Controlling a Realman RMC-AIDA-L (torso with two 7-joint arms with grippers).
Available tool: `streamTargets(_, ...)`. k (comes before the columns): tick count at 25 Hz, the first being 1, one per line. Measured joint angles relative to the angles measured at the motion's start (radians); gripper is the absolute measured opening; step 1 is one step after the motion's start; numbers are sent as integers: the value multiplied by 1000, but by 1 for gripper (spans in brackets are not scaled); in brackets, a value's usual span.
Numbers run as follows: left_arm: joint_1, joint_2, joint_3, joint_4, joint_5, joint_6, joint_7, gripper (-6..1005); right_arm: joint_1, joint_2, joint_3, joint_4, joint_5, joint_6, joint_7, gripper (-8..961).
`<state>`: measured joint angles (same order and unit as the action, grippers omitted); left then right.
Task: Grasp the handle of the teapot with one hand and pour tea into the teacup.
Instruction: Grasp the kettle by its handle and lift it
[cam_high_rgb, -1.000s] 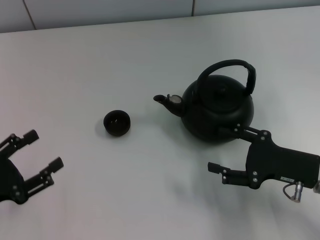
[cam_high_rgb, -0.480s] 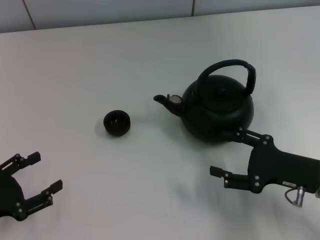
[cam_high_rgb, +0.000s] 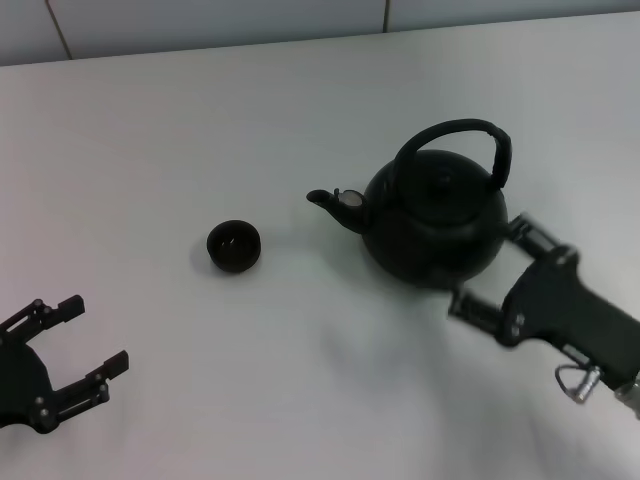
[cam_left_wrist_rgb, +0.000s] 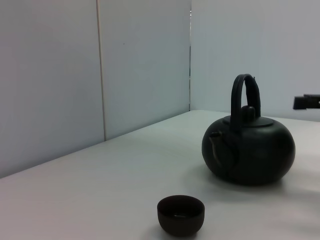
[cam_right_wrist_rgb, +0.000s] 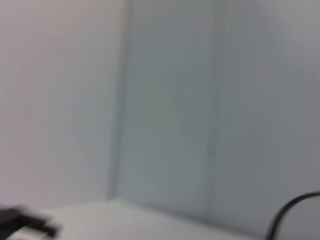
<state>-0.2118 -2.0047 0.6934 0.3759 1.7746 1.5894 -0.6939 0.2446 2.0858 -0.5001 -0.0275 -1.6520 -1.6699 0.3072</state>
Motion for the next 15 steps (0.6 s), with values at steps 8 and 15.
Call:
streamTargets(8, -8, 0, 0, 0, -1, 5, -1, 813, -25, 5, 294, 449, 178, 6, -511, 816)
streamTargets(15, -11, -1, -6, 0, -2, 5, -1, 813, -35, 6, 393, 541, 209, 73, -579, 817)
